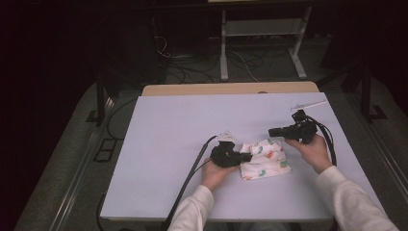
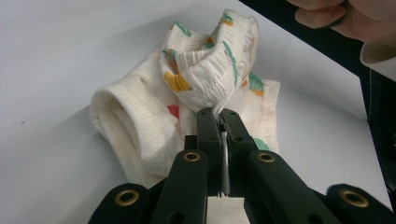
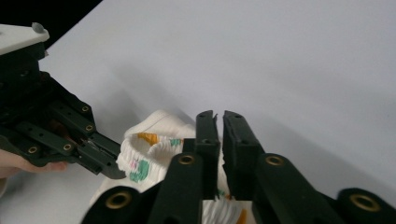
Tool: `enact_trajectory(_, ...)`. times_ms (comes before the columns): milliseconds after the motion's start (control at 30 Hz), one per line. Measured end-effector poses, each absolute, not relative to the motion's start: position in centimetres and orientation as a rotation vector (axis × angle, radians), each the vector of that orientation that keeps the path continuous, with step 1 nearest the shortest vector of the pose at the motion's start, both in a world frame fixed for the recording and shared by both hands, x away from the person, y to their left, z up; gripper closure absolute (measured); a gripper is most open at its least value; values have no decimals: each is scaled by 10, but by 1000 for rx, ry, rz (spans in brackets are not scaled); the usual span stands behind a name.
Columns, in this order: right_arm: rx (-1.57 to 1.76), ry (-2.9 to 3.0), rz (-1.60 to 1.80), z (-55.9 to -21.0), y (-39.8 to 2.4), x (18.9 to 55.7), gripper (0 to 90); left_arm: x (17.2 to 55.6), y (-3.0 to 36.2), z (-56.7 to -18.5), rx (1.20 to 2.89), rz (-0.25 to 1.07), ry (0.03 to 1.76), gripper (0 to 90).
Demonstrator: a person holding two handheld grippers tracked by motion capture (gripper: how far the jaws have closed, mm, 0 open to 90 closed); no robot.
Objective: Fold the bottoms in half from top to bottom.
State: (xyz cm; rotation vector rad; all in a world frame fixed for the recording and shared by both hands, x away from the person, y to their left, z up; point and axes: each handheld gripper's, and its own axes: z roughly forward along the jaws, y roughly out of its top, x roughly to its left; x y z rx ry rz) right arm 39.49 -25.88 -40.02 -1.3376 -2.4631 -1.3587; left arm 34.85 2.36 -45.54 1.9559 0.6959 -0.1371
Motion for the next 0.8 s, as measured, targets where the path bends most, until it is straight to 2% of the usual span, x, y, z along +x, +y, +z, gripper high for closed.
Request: enact_trajectory(800,-1431,-2365,-1186,-432,-250,429,889,348,23,-454,1950,-139,685,871)
